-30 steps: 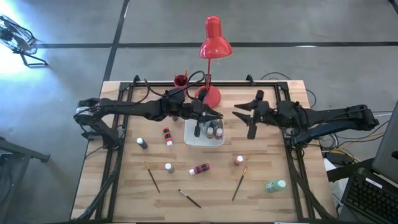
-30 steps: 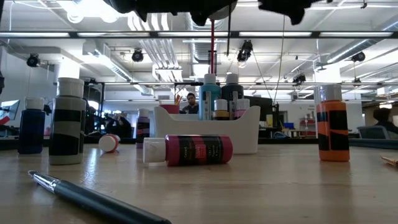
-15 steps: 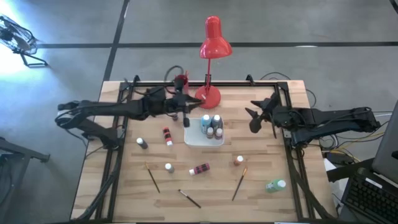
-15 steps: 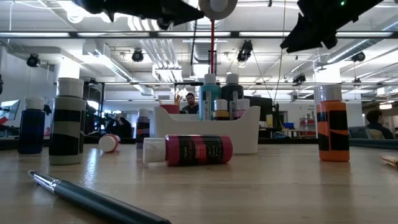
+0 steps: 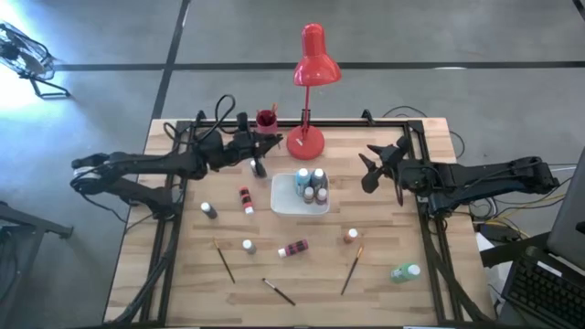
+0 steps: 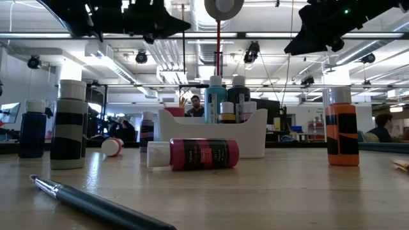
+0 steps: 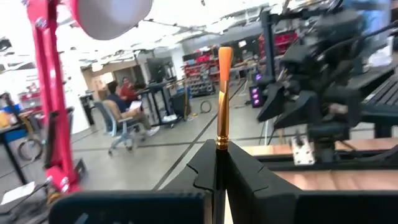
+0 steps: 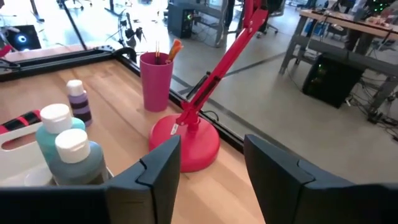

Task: Pick & Place Paint Supplies
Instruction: Put the gold paint brush into the red cup

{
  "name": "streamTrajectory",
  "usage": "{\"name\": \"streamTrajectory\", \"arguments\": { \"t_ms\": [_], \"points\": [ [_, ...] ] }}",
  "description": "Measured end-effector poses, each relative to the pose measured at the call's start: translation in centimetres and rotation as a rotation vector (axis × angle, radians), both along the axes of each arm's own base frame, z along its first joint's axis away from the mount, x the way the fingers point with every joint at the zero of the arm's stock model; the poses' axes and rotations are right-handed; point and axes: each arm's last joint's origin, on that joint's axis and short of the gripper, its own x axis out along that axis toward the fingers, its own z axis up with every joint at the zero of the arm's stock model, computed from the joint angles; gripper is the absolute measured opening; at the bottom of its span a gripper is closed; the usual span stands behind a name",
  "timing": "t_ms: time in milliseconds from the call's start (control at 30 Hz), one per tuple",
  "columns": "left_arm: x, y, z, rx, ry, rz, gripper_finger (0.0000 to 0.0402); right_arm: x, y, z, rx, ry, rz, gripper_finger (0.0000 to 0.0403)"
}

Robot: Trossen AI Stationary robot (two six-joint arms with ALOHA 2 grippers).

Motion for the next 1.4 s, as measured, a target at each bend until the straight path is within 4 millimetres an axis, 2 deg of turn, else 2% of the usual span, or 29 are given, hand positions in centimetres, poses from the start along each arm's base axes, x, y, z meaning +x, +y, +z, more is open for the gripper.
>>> {"name": "streamTrajectory", "arguments": {
  "t_ms": [500, 633, 933, 1200, 1400],
  "points": [
    [-0.8, 1.8, 0.2, -0.003, -0.042, 0.067, 0.0016, 0.1, -0.1, -0.4, -0.019, 0.017, -0.002, 0.0128],
    [-0.6, 2.6, -0.5, 0.002, -0.099, 0.088, 0.0016, 0.5, -0.1, -0.3, -0.037, 0.005, 0.005, 0.0118],
    [0.6, 7.0, -2.6, 0.008, -0.140, 0.204, 0.0016, 0.6, -0.1, -0.2, -0.048, -0.003, 0.009, 0.0094],
    [-0.9, 11.4, -4.2, -0.008, -0.126, 0.352, 0.0016, 0.6, -0.1, -0.5, -0.061, 0.031, 0.014, 0.0076],
    [-1.4, 13.1, -5.4, -0.054, -0.101, 0.390, 0.0016, 0.6, -0.1, -0.5, -0.068, 0.038, 0.017, 0.0066]
  ]
}}
